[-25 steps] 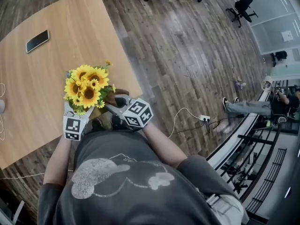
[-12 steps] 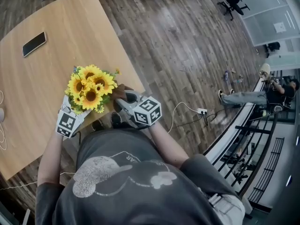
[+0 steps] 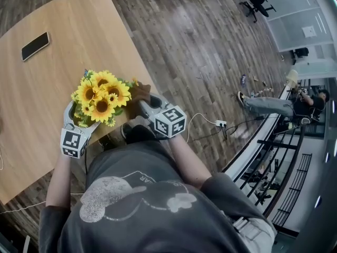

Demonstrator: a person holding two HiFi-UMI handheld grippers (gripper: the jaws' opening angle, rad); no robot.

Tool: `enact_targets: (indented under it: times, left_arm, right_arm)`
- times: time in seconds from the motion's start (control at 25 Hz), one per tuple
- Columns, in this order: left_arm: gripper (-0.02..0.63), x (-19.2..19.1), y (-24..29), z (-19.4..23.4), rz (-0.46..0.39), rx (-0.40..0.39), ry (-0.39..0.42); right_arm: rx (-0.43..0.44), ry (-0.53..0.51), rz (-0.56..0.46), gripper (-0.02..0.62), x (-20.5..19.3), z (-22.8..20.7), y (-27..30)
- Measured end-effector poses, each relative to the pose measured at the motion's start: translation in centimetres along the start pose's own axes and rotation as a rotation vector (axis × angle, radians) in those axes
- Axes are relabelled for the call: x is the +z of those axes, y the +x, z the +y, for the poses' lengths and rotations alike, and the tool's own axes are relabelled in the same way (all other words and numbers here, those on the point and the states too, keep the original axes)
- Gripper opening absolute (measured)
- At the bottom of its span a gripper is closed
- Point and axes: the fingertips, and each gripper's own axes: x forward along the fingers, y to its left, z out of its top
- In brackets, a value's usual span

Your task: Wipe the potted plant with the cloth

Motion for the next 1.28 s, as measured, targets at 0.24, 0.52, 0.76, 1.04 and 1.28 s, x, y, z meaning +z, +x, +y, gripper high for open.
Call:
enact_targets:
  times: [0.24, 0.52, 0.76, 1.04, 1.28]
  left_arm:
    - [0.555, -2.2, -2.3, 0.5, -0.013, 0.221, -0.192]
    - [0.537, -3.5, -3.0, -1.0, 0.023, 0.466, -0.262]
    - [0.537, -2.7, -0.1, -4.8, 0.036, 0.544, -0.256]
    - [0.565, 0.0, 2.6, -2.8, 0.005, 0.729, -0.266]
    - [0.57, -0.2, 2.7, -0.9, 0.0, 0.828, -0.298]
  right_arm:
    - [0.045, -0.019, -0.044, 0.06, 3.5, -4.3, 2.3]
    - [0.394, -0.153, 0.082, 0.06, 6.5, -1.4, 9.6]
    - [0.684, -0.327, 0.261, 0.06, 4.1, 3.1, 12.4]
    - [0.875, -0.372, 0.304, 0.06, 2.9, 5.7, 11.8]
    - [0.942, -0.404, 0.322, 0.06, 1.6, 6.0, 10.5]
